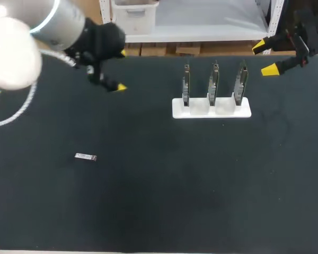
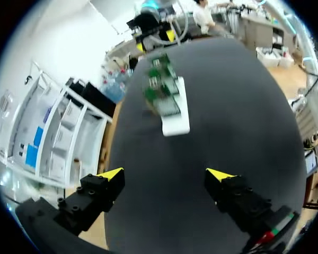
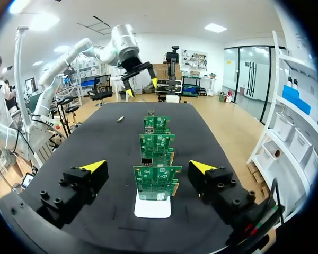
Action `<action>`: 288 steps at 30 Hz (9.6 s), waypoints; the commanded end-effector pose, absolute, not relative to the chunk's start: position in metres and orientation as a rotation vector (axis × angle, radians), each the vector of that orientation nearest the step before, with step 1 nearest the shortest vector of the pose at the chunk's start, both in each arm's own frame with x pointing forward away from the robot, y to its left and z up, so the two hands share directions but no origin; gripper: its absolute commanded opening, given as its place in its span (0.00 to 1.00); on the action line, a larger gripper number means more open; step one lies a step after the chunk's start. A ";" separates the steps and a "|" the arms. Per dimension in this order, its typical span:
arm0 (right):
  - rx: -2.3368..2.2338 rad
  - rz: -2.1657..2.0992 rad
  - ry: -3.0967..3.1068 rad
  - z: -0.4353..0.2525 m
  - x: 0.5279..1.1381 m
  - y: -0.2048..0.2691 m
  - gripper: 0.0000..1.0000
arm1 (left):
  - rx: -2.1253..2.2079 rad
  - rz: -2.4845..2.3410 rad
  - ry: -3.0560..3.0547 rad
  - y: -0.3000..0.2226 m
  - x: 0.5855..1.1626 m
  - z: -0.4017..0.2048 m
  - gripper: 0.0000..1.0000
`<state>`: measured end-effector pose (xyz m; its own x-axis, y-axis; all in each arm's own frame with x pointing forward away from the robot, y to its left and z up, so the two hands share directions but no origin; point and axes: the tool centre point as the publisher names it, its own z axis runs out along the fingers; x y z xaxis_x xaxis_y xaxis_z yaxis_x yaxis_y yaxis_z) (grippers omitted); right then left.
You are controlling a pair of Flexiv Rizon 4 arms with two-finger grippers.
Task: Pick up the optical module with the left hand, and insert it into the network port with the right hand.
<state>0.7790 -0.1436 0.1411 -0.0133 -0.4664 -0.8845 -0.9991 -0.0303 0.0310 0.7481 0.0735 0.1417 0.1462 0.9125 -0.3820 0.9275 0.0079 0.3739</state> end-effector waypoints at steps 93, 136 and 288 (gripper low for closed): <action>-1.576 0.982 1.560 0.141 0.778 -0.143 1.00 | 2.333 0.078 2.135 0.180 0.600 -0.020 0.00; -1.576 0.982 1.560 0.141 0.778 -0.143 1.00 | 1.609 -0.380 1.536 -0.036 0.826 0.174 0.00; -1.576 0.982 1.560 0.141 0.778 -0.143 1.00 | 1.286 -1.117 1.331 -0.270 0.771 0.171 0.00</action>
